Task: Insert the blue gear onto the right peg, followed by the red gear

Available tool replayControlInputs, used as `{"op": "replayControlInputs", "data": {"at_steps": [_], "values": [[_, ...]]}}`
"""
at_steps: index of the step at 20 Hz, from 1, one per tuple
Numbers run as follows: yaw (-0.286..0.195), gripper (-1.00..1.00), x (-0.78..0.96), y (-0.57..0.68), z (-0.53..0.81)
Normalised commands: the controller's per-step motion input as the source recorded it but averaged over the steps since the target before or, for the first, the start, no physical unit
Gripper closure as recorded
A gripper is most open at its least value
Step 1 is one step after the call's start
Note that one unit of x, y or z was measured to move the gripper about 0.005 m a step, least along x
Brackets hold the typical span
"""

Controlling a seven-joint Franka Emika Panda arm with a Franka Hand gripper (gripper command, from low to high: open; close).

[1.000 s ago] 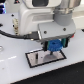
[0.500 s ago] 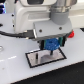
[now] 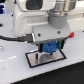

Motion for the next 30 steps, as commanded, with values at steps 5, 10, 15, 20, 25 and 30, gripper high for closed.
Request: {"op": "replayControlInputs", "data": {"at_steps": [5, 10, 15, 20, 25, 30], "values": [[0.000, 1.00, 0.53, 0.06, 0.34], [0.000, 1.00, 0.22, 0.06, 0.07], [0.000, 1.00, 0.12, 0.10, 0.03], [0.000, 1.00, 0.12, 0.06, 0.03], [0.000, 1.00, 0.14, 0.01, 0.00], [0.000, 1.00, 0.12, 0.02, -0.17]]}}
